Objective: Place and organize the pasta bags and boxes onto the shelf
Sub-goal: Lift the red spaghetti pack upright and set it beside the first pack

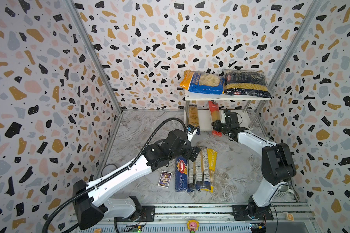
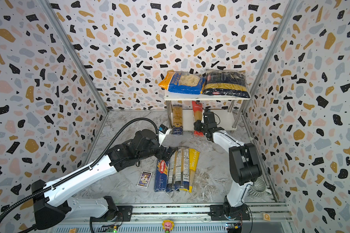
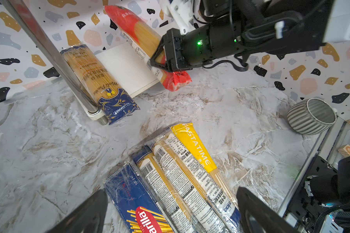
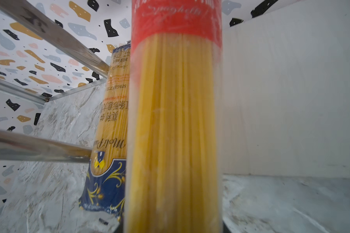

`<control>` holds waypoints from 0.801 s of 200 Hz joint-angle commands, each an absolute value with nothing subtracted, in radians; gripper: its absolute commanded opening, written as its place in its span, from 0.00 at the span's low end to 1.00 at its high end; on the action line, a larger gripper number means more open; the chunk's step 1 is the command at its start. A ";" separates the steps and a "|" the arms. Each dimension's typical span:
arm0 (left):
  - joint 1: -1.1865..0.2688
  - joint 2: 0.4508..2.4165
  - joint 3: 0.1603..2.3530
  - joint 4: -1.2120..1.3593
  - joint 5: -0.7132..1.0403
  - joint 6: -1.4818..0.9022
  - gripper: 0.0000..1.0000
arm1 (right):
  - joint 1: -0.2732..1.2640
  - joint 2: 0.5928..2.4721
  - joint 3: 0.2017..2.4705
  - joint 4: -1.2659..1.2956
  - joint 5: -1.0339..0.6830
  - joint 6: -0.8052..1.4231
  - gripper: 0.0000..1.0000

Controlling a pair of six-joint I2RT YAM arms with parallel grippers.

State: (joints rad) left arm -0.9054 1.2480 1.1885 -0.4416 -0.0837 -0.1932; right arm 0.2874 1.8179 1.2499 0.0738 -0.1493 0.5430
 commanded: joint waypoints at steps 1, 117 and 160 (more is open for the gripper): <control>-0.910 1.220 1.170 -0.417 -0.093 -0.167 1.00 | 0.291 1.872 1.376 0.231 -0.185 0.586 0.33; -0.911 1.110 1.087 -0.411 -0.141 -0.166 1.00 | 0.346 2.021 1.549 0.147 -0.175 0.595 0.42; -0.911 1.088 1.067 -0.411 -0.149 -0.161 1.00 | 0.357 2.021 1.558 0.137 -0.196 0.592 0.69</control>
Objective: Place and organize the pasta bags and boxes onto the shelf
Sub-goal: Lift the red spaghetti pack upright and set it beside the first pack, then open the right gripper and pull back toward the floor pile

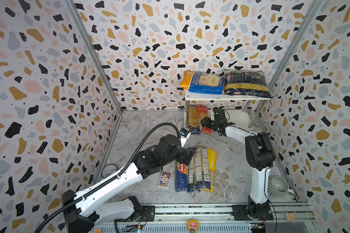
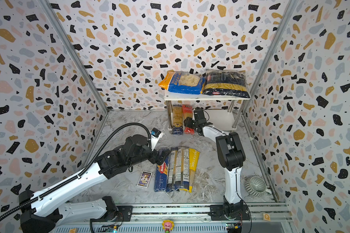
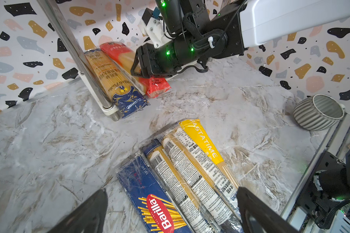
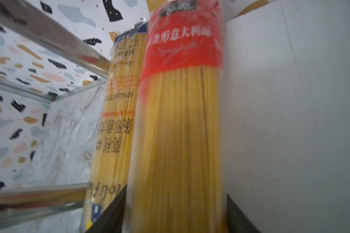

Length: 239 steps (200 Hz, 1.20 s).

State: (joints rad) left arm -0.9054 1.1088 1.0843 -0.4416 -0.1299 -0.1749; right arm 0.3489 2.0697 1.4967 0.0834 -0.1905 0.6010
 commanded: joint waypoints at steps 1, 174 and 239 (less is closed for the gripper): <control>-0.911 1.088 1.066 -0.411 -0.150 -0.162 1.00 | 0.358 2.021 1.558 0.136 -0.195 0.592 0.69; -0.911 1.020 1.026 -0.412 -0.165 -0.187 0.99 | 0.371 1.932 1.464 0.023 -0.122 0.553 0.67; -0.911 0.971 0.980 -0.422 -0.189 -0.236 0.99 | 0.411 1.738 1.297 -0.006 -0.054 0.516 0.69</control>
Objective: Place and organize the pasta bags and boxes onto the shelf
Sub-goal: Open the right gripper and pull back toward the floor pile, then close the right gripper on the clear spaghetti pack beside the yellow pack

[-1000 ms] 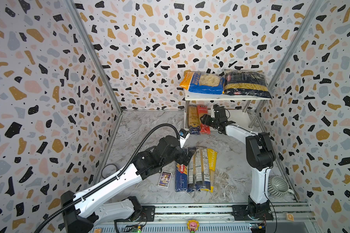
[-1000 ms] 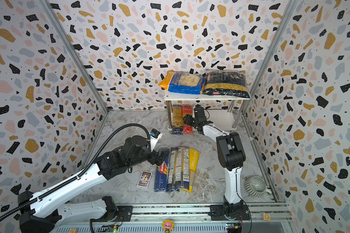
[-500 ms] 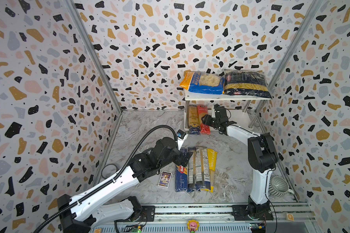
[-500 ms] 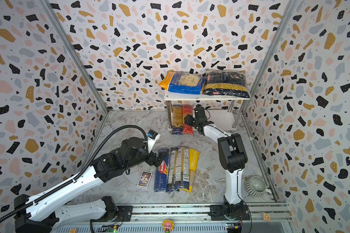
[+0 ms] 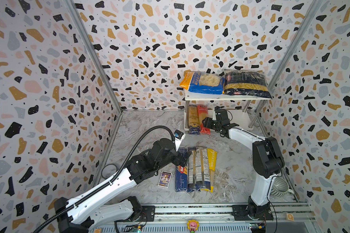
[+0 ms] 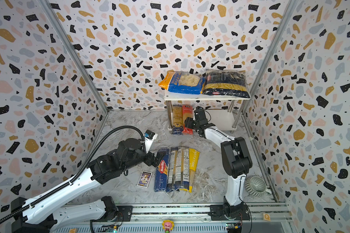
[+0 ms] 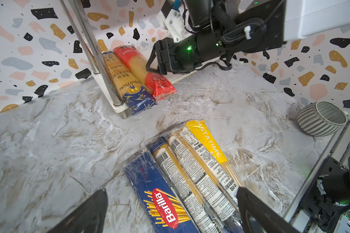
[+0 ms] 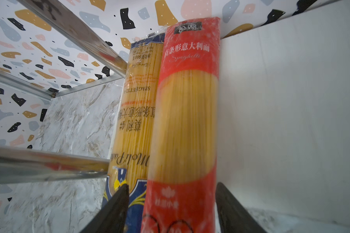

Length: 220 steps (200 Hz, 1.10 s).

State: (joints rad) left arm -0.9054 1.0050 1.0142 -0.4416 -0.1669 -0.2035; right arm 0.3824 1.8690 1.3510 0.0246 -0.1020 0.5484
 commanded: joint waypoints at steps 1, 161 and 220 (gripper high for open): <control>-0.911 0.970 0.979 -0.422 -0.191 -0.238 1.00 | 0.413 1.733 1.293 -0.008 -0.052 0.516 0.69; -0.911 0.657 0.742 -0.475 -0.197 -0.458 1.00 | 0.963 1.138 0.745 -0.307 0.319 0.770 0.86; -0.911 0.633 0.709 -0.454 -0.155 -0.496 1.00 | 1.166 1.253 0.679 -0.279 0.394 0.958 0.88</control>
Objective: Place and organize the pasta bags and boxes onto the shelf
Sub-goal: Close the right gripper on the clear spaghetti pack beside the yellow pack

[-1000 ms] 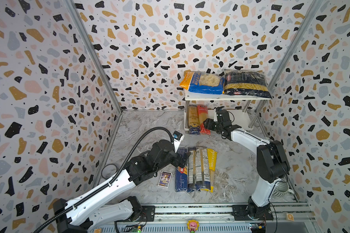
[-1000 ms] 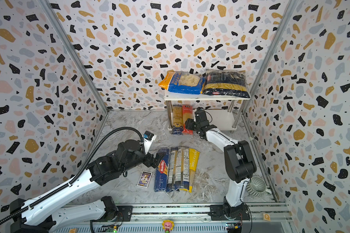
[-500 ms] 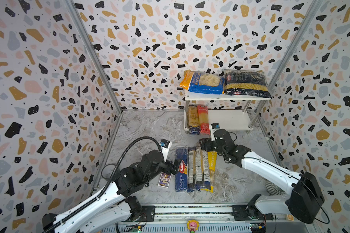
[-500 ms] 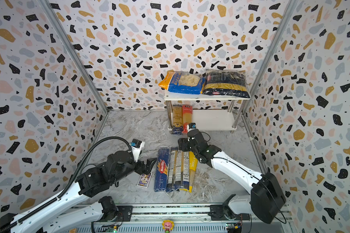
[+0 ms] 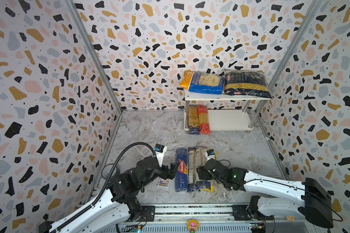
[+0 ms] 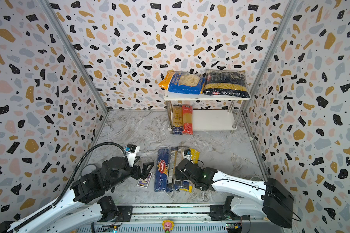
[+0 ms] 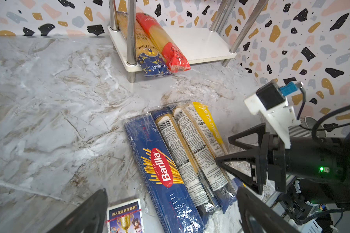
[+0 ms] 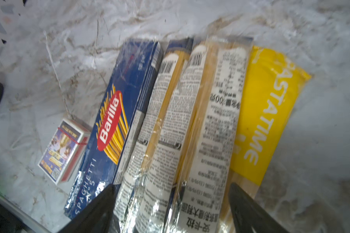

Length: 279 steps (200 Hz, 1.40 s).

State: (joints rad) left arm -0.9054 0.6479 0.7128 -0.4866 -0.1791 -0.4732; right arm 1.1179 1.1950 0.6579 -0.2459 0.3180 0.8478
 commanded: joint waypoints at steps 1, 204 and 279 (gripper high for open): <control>-0.910 0.633 0.709 -0.454 -0.155 -0.496 1.00 | 1.167 1.257 0.680 -0.281 0.396 0.961 0.88; -0.911 0.683 0.719 -0.440 -0.174 -0.472 0.99 | 1.160 1.506 0.688 -0.185 0.295 0.961 0.85; -0.911 0.726 0.770 -0.464 -0.189 -0.462 0.99 | 1.108 1.330 0.599 -0.110 0.236 0.890 0.49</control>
